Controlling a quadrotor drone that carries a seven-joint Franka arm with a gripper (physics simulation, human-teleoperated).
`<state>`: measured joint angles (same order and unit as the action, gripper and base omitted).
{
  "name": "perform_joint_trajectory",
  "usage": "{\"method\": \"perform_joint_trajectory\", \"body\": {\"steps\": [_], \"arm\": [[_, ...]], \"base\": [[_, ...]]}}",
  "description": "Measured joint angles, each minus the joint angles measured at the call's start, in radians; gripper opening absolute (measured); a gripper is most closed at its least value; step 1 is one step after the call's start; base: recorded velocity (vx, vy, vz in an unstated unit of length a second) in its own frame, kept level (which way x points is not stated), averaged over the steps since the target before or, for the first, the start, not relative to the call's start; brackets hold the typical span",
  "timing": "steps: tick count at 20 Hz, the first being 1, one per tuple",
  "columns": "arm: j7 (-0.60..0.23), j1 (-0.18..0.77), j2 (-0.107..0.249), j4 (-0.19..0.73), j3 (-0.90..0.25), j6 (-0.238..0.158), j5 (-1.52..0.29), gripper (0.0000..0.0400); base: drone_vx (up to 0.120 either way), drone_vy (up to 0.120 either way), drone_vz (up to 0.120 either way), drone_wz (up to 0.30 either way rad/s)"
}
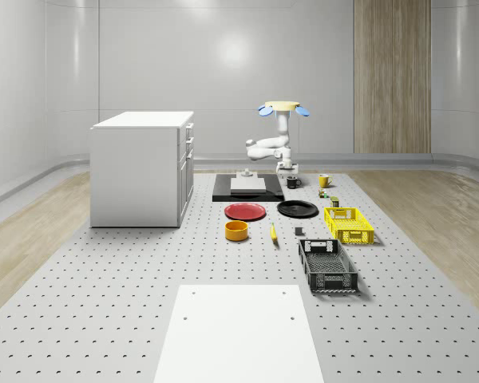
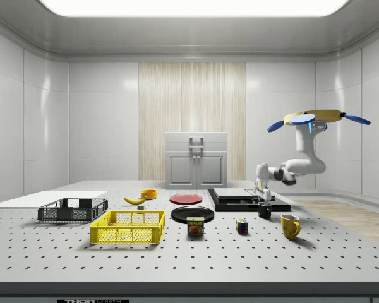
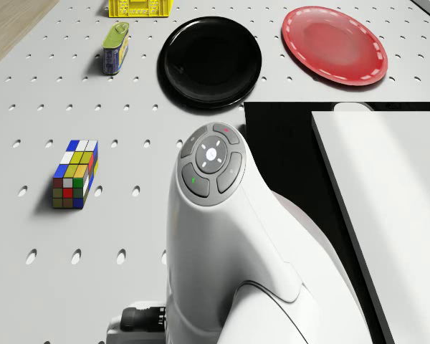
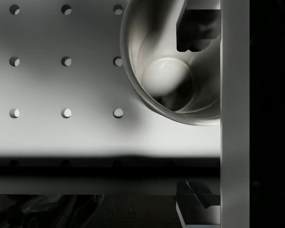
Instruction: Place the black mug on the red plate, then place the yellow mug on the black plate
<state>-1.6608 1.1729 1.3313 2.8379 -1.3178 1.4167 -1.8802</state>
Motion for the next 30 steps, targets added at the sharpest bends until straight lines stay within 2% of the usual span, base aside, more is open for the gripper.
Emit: {"method": "perform_joint_trajectory", "body": {"steps": [3, 5, 7, 9, 11, 14, 19, 26, 30], "arm": [[-0.001, 0.002, 0.011, -0.002, 0.005, 0.012, -0.001, 0.04], [-0.002, 0.004, 0.017, -0.003, 0.006, 0.019, -0.001, 0.0301], [-0.004, 0.005, 0.023, -0.003, 0.006, 0.025, 0.001, 0.0226], [-0.005, 0.007, 0.029, -0.004, 0.006, 0.031, 0.003, 0.018], [-0.006, 0.009, 0.035, -0.005, 0.006, 0.037, 0.005, 0.0153], [-0.008, 0.011, 0.044, -0.005, 0.005, 0.045, 0.008, 0.013], [-0.013, 0.015, 0.056, -0.004, -0.011, 0.051, 0.026, 0.0116], [-0.028, 0.026, 0.068, 0.007, -0.109, 0.032, 0.124, 0.0111], [-0.035, 0.033, 0.079, 0.009, -0.157, 0.029, 0.173, 0.011]], "base": [[0.0, 0.0, 0.0, 0.0], [0.0, 0.0, 0.0, 0.0], [0.0, 0.0, 0.0, 0.0], [0.0, 0.0, 0.0, 0.0], [0.0, 0.0, 0.0, 0.0], [0.0, 0.0, 0.0, 0.0], [0.0, 0.0, 0.008, 0.0], [0.0, 0.0, 0.12, 0.0], [0.11, -0.04, 0.12, 0.0]]}}
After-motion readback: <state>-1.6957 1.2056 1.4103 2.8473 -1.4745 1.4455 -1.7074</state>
